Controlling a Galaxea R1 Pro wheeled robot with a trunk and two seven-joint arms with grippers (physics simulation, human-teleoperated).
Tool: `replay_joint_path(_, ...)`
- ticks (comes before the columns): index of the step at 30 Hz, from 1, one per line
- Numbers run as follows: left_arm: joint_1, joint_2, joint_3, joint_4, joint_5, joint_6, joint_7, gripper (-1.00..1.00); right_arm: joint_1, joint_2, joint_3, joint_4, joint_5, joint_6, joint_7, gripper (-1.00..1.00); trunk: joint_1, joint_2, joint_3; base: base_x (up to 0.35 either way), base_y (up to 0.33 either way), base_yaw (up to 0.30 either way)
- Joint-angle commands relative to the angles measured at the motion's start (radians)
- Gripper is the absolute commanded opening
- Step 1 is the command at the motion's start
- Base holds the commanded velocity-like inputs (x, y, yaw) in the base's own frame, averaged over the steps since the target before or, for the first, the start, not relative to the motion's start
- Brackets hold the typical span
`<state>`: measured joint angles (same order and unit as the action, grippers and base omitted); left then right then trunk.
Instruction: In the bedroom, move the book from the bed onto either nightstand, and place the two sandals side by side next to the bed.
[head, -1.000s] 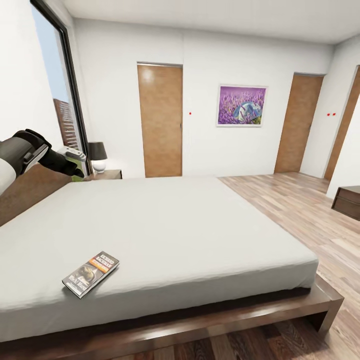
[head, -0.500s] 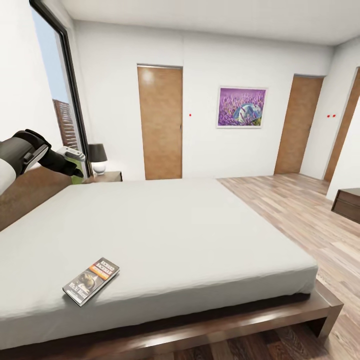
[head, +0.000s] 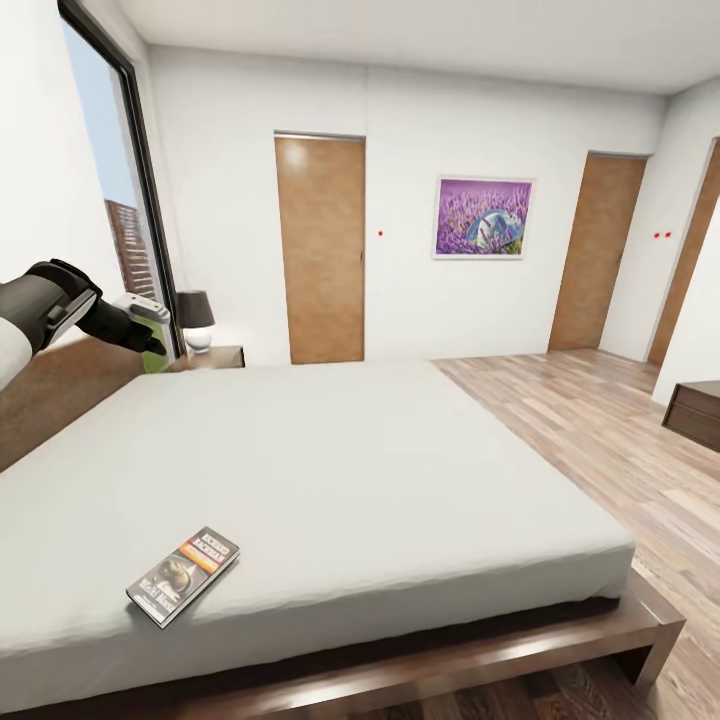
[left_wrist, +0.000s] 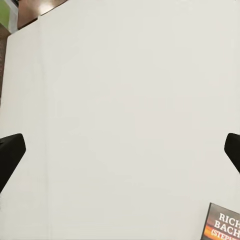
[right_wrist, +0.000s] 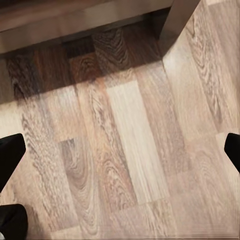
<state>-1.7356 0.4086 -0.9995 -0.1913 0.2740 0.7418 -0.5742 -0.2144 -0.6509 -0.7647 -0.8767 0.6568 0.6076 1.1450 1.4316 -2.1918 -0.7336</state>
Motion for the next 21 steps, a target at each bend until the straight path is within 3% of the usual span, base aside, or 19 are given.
replay_joint_path(1,-0.001,0.001,-0.008,-0.002,0.01,0.007,0.0,1.0,-0.002,0.001,-0.001,0.002,0.007,0.009,0.004,1.0,-0.004,0.007,0.002,0.0,0.0,0.0)
replay_joint_path(12,-0.001,0.002,-0.008,-0.002,0.01,0.006,0.0,1.0,-0.002,-0.001,0.006,0.073,0.009,0.018,-0.082,1.0,-0.046,0.084,0.037,0.0,0.0,0.0)
replay_joint_path(21,0.0,0.002,-0.008,-0.002,0.01,0.005,0.001,1.0,-0.002,0.0,0.01,0.142,0.009,0.02,-0.112,1.0,-0.081,0.147,0.065,0.0,0.0,0.0)
